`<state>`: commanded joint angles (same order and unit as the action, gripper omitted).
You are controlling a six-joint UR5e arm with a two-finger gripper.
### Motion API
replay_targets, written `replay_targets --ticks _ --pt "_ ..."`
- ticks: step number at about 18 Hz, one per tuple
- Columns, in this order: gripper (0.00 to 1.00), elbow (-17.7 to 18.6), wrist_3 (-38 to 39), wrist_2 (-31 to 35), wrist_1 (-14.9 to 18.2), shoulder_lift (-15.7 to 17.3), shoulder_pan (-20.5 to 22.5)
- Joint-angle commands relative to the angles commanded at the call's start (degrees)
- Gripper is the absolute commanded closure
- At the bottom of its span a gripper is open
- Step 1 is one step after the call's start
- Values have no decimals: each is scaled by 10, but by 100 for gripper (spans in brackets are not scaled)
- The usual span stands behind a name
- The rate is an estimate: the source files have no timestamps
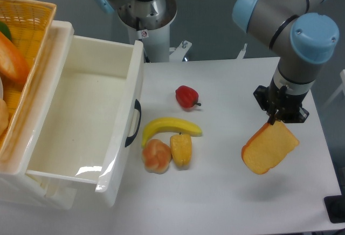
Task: Place the bread slice in the upper white drawer
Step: 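Carry the held orange bread slice over the open white drawer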
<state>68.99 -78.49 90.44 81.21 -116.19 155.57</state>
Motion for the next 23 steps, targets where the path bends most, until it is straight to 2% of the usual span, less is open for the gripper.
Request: replay_targets --ticks 7,12,17,23 --pt "100 -3 30 -22 5 12 -5" --pt "100 -3 54 -66 25 61 -16" --pt "100 -3 142 -76 32 116 -60" --pt "100 5 231 -94 90 173 -116"
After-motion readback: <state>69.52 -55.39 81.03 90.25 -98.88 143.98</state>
